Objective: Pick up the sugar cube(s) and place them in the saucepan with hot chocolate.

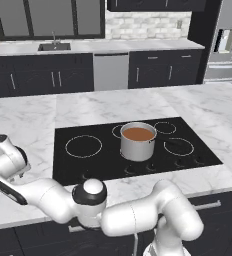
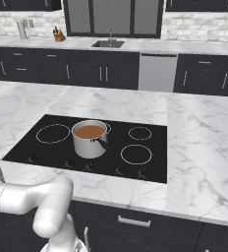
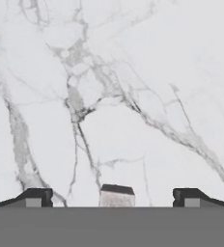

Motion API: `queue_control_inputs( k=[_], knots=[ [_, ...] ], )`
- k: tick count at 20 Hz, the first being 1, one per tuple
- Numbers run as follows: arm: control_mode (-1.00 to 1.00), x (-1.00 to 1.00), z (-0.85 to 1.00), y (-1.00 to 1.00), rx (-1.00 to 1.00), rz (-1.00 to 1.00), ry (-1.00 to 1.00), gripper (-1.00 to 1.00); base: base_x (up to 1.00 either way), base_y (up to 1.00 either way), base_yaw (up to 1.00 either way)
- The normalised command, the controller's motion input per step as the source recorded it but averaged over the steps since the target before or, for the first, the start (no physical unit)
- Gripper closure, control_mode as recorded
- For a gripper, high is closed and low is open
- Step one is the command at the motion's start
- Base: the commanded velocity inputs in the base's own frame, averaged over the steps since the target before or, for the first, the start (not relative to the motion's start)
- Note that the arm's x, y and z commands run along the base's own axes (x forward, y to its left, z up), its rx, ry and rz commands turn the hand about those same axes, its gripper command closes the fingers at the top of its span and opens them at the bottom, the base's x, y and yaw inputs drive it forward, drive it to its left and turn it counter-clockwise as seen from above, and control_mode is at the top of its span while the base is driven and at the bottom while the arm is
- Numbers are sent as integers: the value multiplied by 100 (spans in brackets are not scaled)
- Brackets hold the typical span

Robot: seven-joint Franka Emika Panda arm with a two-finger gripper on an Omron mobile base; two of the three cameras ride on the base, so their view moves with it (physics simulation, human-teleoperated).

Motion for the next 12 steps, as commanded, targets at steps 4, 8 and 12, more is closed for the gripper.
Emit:
queue_control_inputs(
  k=[4, 8, 12],
  knots=[
    [-100, -1, -12, 6, 0, 0, 0, -100, 0, 0, 0],
    [-100, 0, -10, 11, 0, 0, 0, -100, 0, 0, 0],
    [-100, 0, -11, 13, 0, 0, 0, 100, 0, 0, 0]
  ],
)
